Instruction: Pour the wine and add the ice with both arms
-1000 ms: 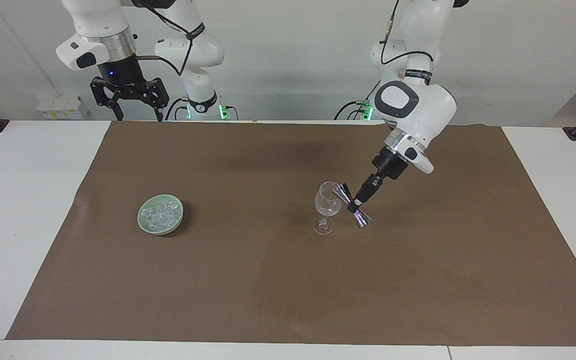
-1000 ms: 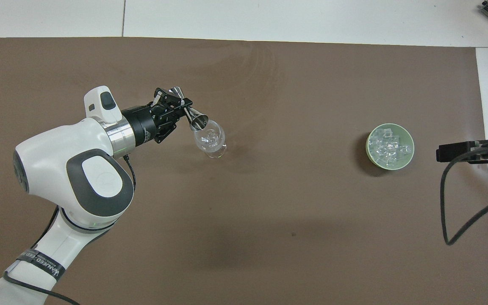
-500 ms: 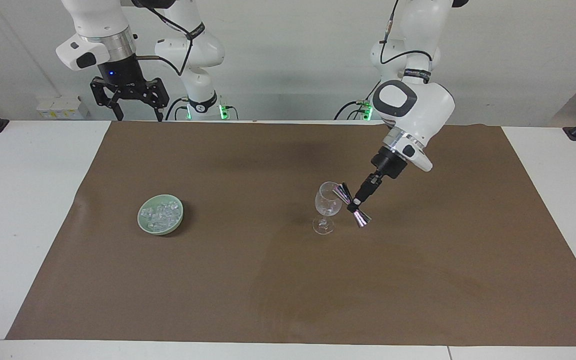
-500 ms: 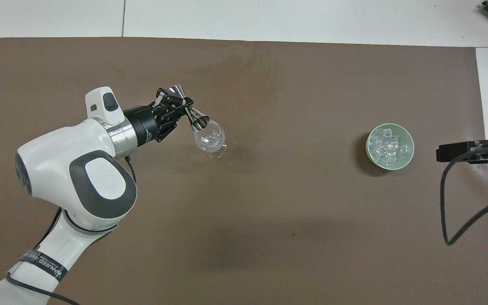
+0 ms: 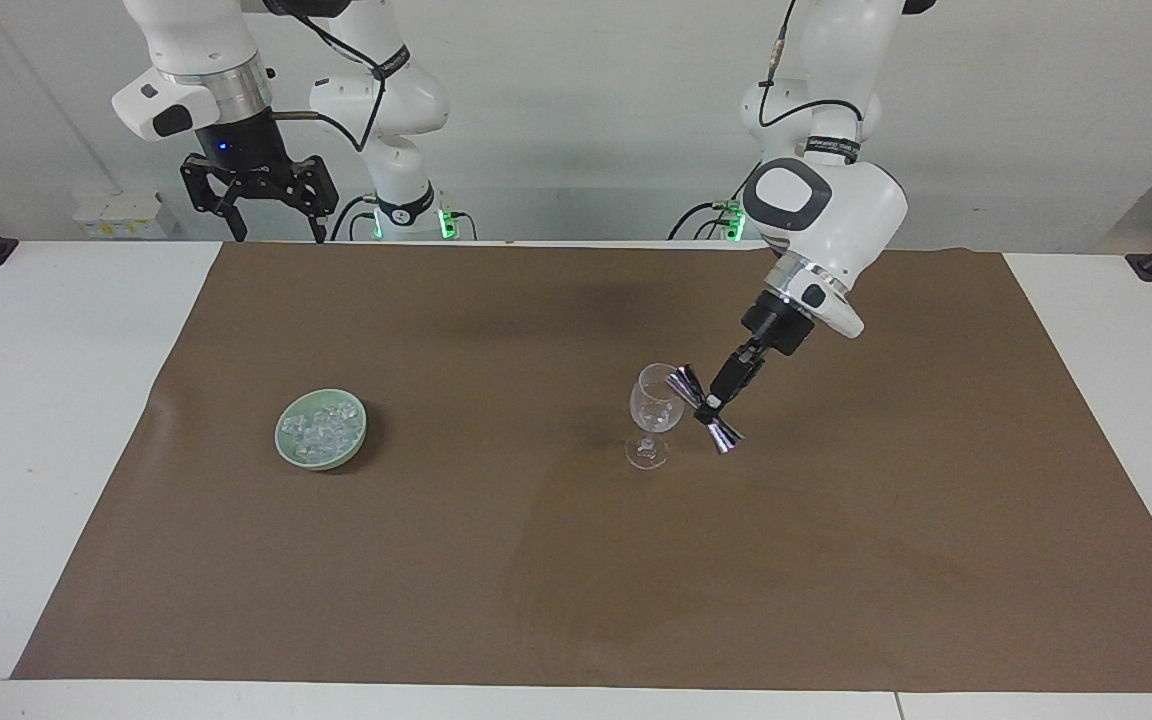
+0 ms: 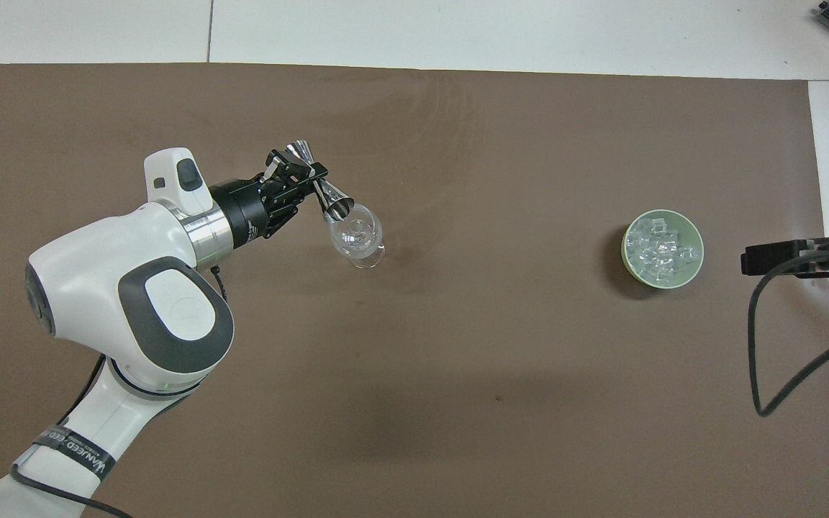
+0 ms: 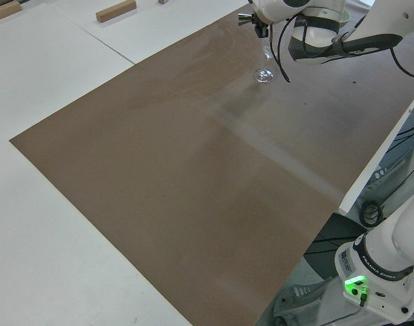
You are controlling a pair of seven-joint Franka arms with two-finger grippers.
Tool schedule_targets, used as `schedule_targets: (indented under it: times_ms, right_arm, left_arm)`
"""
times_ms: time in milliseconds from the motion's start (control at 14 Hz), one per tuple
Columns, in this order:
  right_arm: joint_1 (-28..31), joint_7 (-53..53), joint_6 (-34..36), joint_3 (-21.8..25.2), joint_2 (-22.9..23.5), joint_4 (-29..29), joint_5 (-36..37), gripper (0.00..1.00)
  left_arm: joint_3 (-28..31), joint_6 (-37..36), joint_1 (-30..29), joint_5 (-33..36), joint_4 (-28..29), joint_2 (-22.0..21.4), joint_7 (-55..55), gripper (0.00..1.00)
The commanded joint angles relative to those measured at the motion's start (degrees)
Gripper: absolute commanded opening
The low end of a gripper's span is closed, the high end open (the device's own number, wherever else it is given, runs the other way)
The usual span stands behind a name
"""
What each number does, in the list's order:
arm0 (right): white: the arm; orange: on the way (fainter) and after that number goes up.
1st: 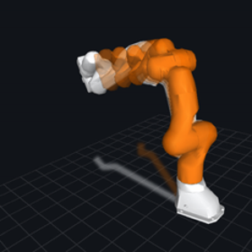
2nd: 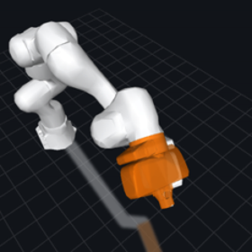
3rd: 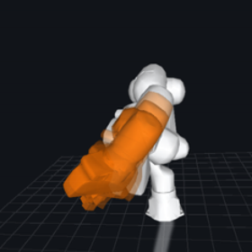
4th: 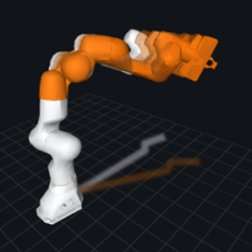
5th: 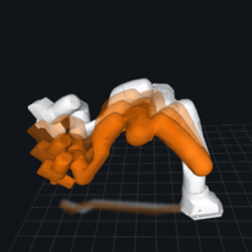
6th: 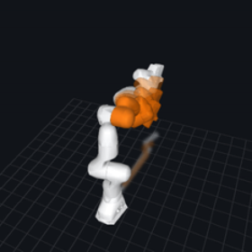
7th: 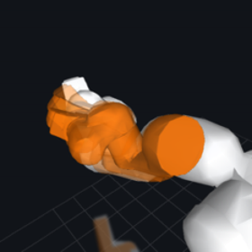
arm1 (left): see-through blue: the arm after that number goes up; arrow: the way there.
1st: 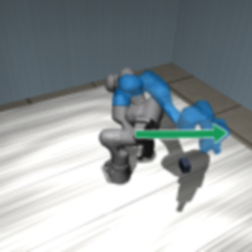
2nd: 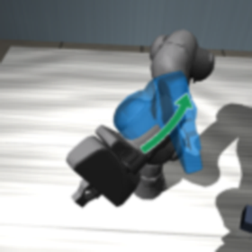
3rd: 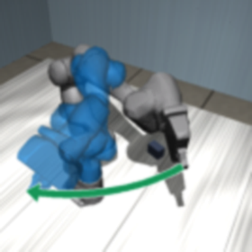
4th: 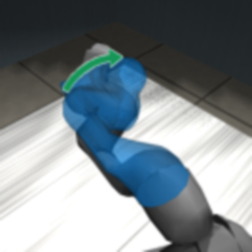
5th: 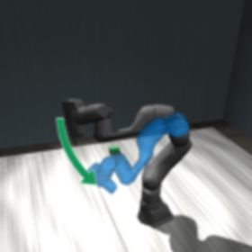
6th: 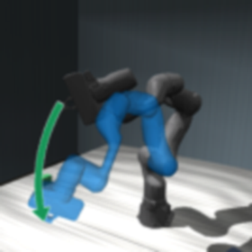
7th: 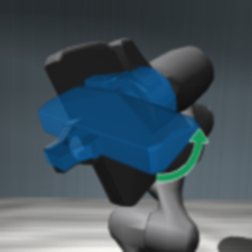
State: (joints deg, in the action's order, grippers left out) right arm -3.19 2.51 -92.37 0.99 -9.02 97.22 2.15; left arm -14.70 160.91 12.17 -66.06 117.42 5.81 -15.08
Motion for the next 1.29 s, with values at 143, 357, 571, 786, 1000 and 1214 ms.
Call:
schedule_targets:
  times_ms: [143,357,571,786,1000,1214]
  right_arm:
    - [0.0,1.4,-1.3,-0.5,-1.3,1.6,1.1,1.00]
    - [0.1,1.4,-1.3,-0.5,-1.3,1.6,1.1,1.00]
    - [0.1,1.4,-1.3,-0.5,-1.3,1.6,1.1,1.00]
    - [0.1,1.4,-1.3,-0.5,-1.3,1.6,1.1,1.00]
    - [0.1,1.4,-1.3,-0.5,-1.3,1.6,1.1,1.00]
    - [0.1,1.4,-1.3,-0.5,-1.3,1.6,1.1,1.00]
  left_arm:
    - [1.0,2.6,2.1,-0.8,1.4,-1.6,3.8,0.00]
    - [0.9,3.4,2.5,-0.6,1.3,-1.4,4.3,0.00]
    - [0.9,3.4,2.5,-0.6,0.9,-1.2,7.7,0.00]
    - [0.9,3.6,2.5,-0.6,0.6,-1.1,9.1,0.00]
    - [0.9,3.6,2.7,-0.6,0.1,-1.1,10.9,0.00]
    - [0.8,3.6,2.8,-0.7,0.0,-1.0,12.8,0.00]
